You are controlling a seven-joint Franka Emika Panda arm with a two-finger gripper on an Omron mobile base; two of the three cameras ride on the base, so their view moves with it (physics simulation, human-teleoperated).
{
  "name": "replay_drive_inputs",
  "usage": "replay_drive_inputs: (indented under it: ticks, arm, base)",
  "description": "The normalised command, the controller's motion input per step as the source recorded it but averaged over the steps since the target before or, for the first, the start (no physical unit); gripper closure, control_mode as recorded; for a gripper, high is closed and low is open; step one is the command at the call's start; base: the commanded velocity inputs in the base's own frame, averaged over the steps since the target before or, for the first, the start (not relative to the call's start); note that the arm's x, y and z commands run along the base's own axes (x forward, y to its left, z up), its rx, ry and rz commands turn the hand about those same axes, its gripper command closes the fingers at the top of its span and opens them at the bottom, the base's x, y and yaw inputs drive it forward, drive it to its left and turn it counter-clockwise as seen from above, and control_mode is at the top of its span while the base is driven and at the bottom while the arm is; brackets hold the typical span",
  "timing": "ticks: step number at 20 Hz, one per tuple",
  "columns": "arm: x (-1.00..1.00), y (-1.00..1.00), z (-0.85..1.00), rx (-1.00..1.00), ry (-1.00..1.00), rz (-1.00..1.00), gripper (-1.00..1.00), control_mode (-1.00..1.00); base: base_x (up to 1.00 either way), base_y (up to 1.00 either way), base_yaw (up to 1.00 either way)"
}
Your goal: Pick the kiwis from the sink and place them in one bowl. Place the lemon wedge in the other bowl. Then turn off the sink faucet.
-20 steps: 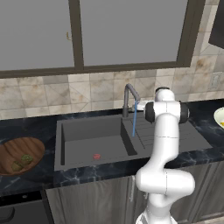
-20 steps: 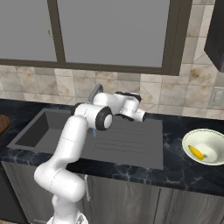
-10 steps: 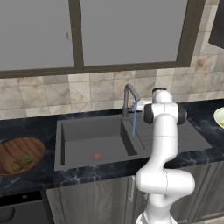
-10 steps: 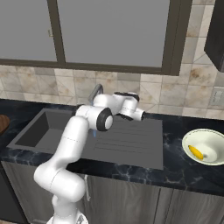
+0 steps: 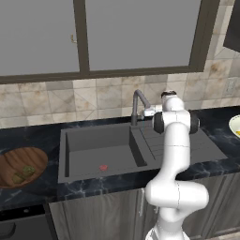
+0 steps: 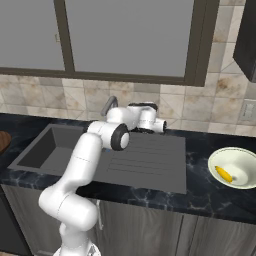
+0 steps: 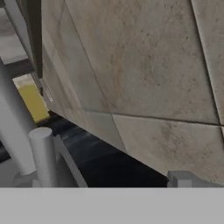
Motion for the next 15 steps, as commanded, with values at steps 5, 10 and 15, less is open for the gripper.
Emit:
replay_drive_inputs:
  ticks: [5, 10, 15]
  arm:
    - [0.38, 0.99, 0.0, 0.0, 0.11, 0.22, -1.0, -1.0]
    - [0.21, 1.0, -0.03, 0.0, 0.05, 0.23, -1.0, -1.0]
    - [0.0, 1.0, -0.08, -0.07, 0.01, 0.16, -1.0, -1.0]
  base:
    - [0.0, 0.0, 0.0]
    - [0.0, 0.0, 0.0]
    - [0.0, 0.0, 0.0]
